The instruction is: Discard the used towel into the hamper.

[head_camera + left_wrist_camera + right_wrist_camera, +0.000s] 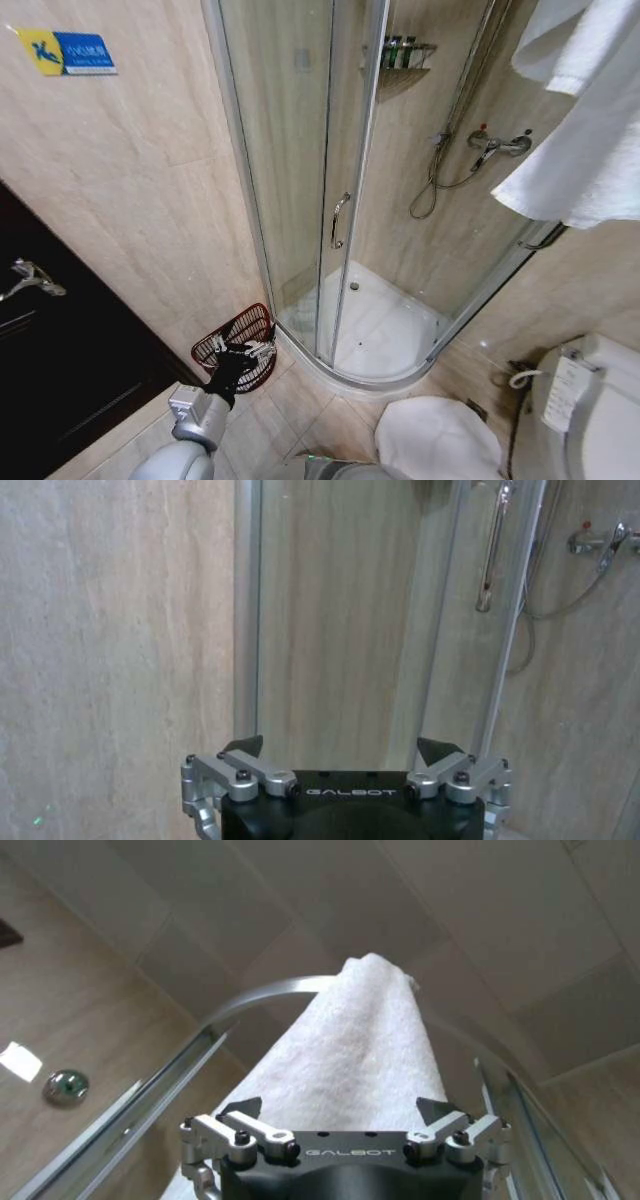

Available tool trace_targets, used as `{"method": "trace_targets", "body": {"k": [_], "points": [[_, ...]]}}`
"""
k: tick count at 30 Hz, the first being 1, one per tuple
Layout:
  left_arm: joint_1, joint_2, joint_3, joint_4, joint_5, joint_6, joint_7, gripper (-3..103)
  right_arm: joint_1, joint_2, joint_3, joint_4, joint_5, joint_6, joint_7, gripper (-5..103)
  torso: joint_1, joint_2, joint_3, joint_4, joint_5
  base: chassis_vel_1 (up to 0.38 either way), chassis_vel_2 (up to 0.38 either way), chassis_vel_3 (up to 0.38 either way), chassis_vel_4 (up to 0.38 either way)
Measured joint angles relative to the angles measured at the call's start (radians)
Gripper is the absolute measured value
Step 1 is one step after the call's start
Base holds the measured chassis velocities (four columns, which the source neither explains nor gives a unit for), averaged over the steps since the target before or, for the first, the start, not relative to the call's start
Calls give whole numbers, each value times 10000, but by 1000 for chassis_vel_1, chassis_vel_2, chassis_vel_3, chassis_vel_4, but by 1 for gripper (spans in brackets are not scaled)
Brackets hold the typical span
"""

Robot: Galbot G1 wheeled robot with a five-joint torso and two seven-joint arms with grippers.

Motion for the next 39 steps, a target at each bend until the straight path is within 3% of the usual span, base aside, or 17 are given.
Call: {"method": "trace_targets", "body": {"k": [4, 12, 20, 30, 32, 39], "points": [[0, 0, 0, 0, 0, 0, 0, 100, 1905, -124, -1232, -618, 79, -336, 128, 100, 0, 0, 0, 0, 4, 0, 0, 0, 0], [0, 0, 0, 0, 0, 0, 0, 100, 4282, -184, -2362, -1393, 58, -1217, 418, 100, -2, 1, -1, -2, 1, 0, 0, 0, 0], [0, 0, 0, 0, 0, 0, 0, 100, 5095, 165, -3236, -1998, 576, -1710, 689, 100, -1, 2, -1, -2, 3, 0, 0, 0, 0], [0, 0, 0, 0, 0, 0, 0, 100, 5180, 749, -4043, -1687, 2176, -2499, 1275, 100, -1, 1, -1, -1, 2, 0, 0, 0, 0], [0, 0, 0, 0, 0, 0, 0, 100, 5513, 838, -4612, -1574, 2442, -2614, 1367, 100, -1, 1, -1, -3, 0, 0, 0, 0, 0], [0, 0, 0, 0, 0, 0, 0, 100, 6598, 1077, -5709, -1970, 1894, -2627, 1349, 100, -1, 1, -1, -1, 2, 0, 0, 0, 0]]}}
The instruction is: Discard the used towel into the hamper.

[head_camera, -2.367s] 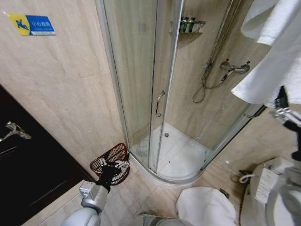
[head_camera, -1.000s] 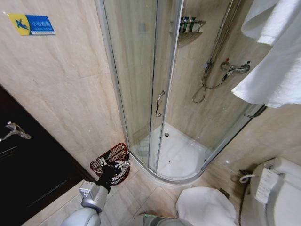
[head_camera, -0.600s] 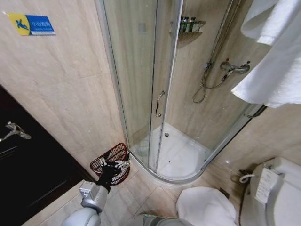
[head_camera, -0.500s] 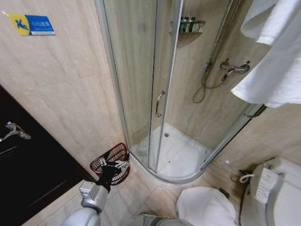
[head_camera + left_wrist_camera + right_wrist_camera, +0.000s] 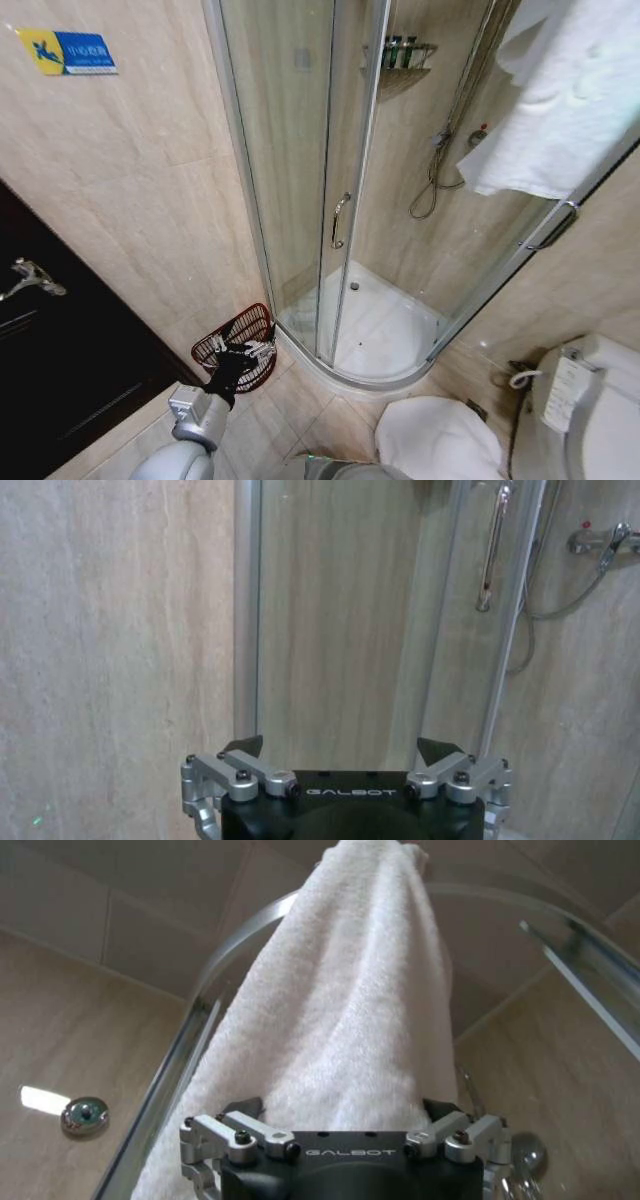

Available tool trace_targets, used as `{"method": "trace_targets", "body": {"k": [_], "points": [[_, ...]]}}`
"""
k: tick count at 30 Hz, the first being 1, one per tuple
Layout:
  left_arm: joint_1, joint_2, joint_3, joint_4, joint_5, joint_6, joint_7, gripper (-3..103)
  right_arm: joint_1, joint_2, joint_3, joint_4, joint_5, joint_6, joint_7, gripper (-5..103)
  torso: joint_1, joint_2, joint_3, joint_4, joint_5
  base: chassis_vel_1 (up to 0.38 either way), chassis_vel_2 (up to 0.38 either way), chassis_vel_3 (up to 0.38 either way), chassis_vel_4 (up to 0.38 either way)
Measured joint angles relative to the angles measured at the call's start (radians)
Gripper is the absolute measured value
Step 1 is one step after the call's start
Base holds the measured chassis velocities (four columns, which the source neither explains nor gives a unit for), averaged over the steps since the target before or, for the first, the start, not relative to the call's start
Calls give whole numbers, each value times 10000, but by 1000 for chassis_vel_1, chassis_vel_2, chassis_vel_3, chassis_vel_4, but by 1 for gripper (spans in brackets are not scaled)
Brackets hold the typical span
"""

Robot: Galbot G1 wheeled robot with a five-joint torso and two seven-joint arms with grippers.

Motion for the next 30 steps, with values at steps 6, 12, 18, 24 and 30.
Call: {"method": "trace_targets", "body": {"k": [6, 12, 18, 24, 30], "points": [[0, 0, 1, 0, 0, 0, 0, 100, 685, 144, -555, -424, -352, 34, -83, 89, 0, 0, 0, 1, -2, 0, 0, 0, 0], [0, 0, 0, 0, 0, 0, 0, 100, 726, 150, -597, -460, -432, 48, -95, 73, 0, 0, 0, -1, 2, 0, 0, 0, 0], [0, 1, 0, 0, 0, 0, 0, 100, 623, 85, -511, -445, -467, 62, -154, 46, 0, 0, -1, -1, 2, 0, 0, 0, 0], [0, 0, 0, 0, 0, 0, 0, 100, 515, 87, -443, -445, -516, 75, -212, 30, 0, 0, -1, 0, -2, 0, 0, 0, 0], [0, 0, 0, 0, 0, 0, 0, 100, 194, 83, -245, -388, -718, 113, -335, 12, 0, 0, -1, -1, -1, 0, 0, 0, 0]]}}
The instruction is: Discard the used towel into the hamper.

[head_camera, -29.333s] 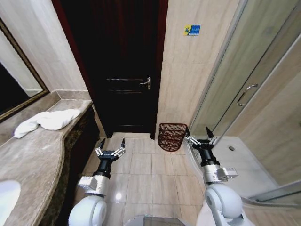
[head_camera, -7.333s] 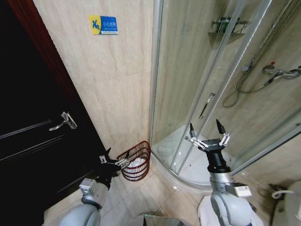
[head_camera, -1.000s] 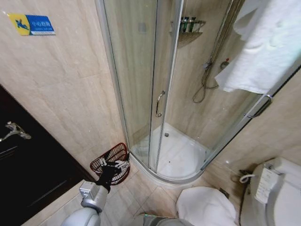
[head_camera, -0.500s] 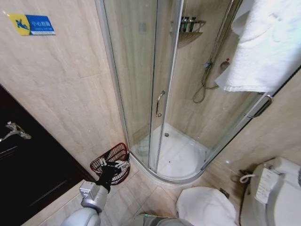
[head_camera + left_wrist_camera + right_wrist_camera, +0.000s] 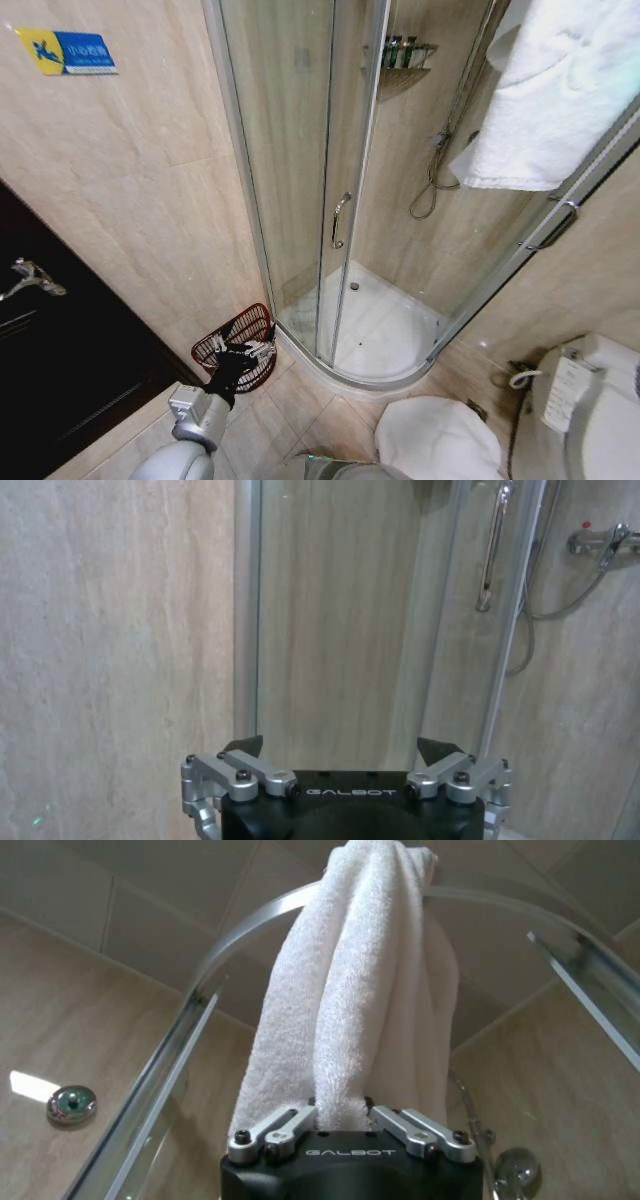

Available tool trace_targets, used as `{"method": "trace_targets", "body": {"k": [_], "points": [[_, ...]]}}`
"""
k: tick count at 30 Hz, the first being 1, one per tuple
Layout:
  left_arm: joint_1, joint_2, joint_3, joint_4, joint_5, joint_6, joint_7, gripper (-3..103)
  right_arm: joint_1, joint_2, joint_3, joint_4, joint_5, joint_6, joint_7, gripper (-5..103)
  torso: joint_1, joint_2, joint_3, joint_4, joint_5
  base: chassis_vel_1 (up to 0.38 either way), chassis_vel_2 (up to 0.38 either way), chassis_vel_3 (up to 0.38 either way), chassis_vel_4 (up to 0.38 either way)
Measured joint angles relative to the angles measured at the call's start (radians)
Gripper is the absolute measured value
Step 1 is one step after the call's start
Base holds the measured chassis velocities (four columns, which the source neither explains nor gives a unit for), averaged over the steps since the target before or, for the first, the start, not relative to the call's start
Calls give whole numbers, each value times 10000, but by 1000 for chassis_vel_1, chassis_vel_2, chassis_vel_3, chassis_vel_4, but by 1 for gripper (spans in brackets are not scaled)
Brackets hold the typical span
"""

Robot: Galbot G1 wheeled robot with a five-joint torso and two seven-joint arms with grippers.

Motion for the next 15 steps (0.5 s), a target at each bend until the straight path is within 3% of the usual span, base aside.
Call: {"method": "trace_targets", "body": {"k": [15], "points": [[0, 0, 0, 0, 0, 0, 0, 100, -574, -362, 494, 262, 32, 296, -347, 9, 0, 0, 0, 1, 0, 0, 0, 0, 0]]}}
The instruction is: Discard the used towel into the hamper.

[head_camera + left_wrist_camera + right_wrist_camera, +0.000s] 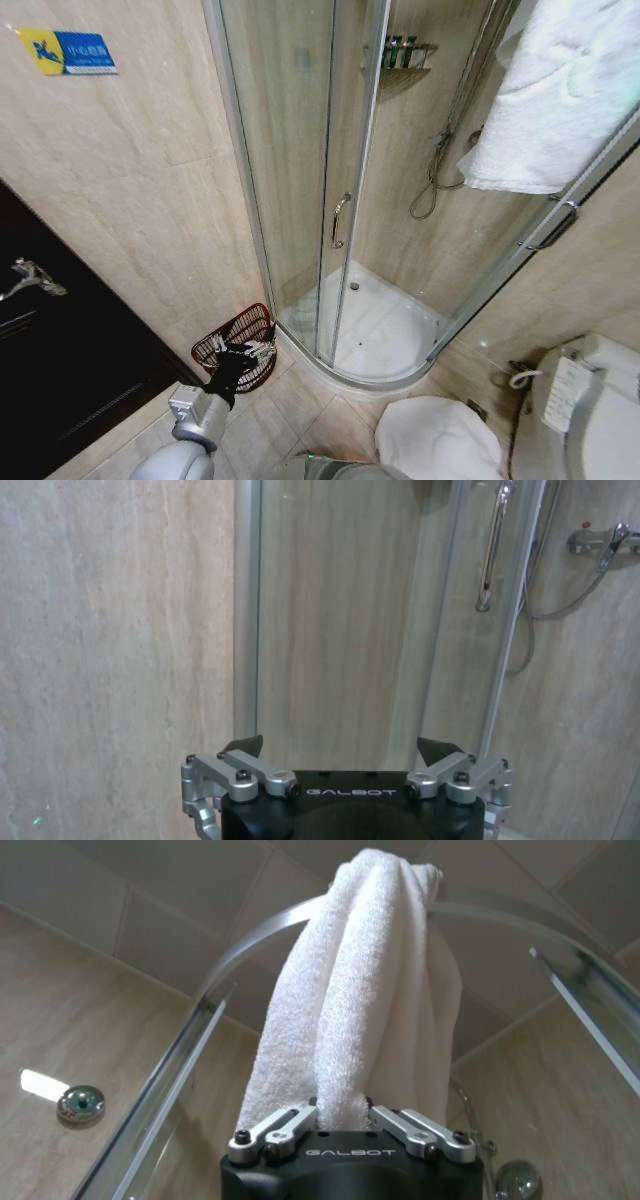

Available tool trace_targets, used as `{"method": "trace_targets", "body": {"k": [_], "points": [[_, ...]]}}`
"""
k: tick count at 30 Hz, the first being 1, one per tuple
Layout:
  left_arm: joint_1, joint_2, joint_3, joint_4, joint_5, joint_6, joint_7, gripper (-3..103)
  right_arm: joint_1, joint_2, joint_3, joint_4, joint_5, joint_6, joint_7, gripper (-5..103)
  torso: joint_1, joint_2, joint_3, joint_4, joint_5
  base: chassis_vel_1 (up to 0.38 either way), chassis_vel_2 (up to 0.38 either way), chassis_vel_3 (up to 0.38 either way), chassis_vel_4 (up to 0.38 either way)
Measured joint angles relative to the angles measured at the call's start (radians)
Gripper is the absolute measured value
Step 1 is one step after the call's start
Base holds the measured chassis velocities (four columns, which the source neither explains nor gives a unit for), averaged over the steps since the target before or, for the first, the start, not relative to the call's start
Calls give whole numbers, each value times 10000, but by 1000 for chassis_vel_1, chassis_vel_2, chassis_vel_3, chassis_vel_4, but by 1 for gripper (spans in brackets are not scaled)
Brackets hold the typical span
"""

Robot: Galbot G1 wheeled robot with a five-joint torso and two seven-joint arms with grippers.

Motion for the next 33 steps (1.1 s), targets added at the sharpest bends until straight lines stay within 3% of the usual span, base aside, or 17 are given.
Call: {"method": "trace_targets", "body": {"k": [8, 14, 16, 20, 27, 30, 33], "points": [[0, 0, 0, 0, 0, 0, 0, 100, -447, -277, 380, 230, 22, 135, -174, 9, 0, 0, 0, 2, -3, 0, 0, 0, 0], [0, -1, 0, 0, 0, 0, 0, 100, -2998, -542, 2173, 1163, -348, 1049, -444, 9, 0, 1, -1, -3, -4, 0, 0, 0, 0], [0, 0, 1, 0, 1, 0, 1, 100, -4407, -306, 2827, 1578, -743, 1550, -600, 9, -2, 0, 0, -3, 13, 0, 0, 0, 0], [1, 0, 0, 0, 0, 0, 0, 100, -5147, -170, 3132, 1952, -961, 1879, -512, 9, -2, 1, 0, 0, -6, 0, 0, 0, 0], [0, 4, 0, 0, 0, 0, 0, 100, -6027, 151, 3424, 2237, -1298, 1883, -480, 9, 0, 1, 0, 3, -4, 0, 0, 0, 0], [0, 2, 0, 0, 1, 0, 0, 100, -7190, 547, 3884, 2559, -1621, 1879, -528, 9, 0, 1, -1, 0, 0, 0, 0, 0, 0], [0, 1, 0, 0, 0, 0, 0, 100, -9000, 1409, 4354, 3071, -2241, 1916, -653, 9, -1, 0, -1, -2, 2, 0, 0, 0, 0]]}}
